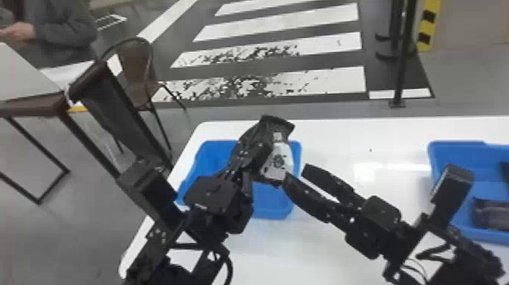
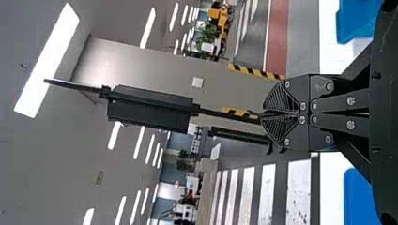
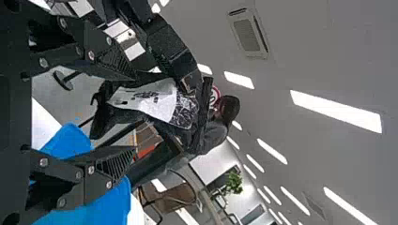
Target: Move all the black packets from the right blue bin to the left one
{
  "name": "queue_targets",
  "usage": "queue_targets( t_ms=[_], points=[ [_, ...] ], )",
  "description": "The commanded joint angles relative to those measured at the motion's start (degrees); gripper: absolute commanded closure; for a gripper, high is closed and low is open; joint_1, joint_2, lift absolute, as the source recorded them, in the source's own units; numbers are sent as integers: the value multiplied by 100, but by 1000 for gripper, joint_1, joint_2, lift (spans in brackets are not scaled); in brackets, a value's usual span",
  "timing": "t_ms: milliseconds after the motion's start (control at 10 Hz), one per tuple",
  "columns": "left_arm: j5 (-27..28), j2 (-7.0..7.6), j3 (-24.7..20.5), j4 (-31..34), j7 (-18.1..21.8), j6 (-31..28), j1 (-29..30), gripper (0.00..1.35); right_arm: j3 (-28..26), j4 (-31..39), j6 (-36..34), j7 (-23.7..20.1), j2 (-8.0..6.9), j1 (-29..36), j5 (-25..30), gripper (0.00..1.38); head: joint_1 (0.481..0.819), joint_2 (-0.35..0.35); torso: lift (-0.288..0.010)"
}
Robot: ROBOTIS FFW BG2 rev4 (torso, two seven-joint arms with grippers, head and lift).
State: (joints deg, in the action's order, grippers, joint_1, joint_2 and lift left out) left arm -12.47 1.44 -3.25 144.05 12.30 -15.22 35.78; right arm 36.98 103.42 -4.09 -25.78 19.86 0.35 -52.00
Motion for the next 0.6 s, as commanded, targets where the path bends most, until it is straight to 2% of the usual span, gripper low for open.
queue_targets(
  t_ms=[0,100,200,300,400,500],
  points=[
    [527,-38,-189,-153,-184,159,-77,1223,-259,29,-111,-42,-8,190,-21,18,695,350,-140],
    [698,-21,-224,-631,-281,341,-316,1223,-476,43,-266,-94,-8,303,13,39,695,350,-140],
    [1018,-30,-292,-1264,-404,763,-597,1223,-705,113,-420,-121,-17,415,93,75,695,350,-140],
    [1658,-65,-406,-1911,-518,1241,-879,1223,-910,183,-547,-156,-26,528,184,91,695,350,-140],
    [1921,-56,-429,-2642,-535,1663,-1202,1223,-1025,197,-603,-165,-43,570,207,93,695,350,-140],
    [1944,-56,-441,-3106,-544,1762,-1399,1181,-1070,225,-673,-165,-43,570,242,93,695,350,-140]
  ],
)
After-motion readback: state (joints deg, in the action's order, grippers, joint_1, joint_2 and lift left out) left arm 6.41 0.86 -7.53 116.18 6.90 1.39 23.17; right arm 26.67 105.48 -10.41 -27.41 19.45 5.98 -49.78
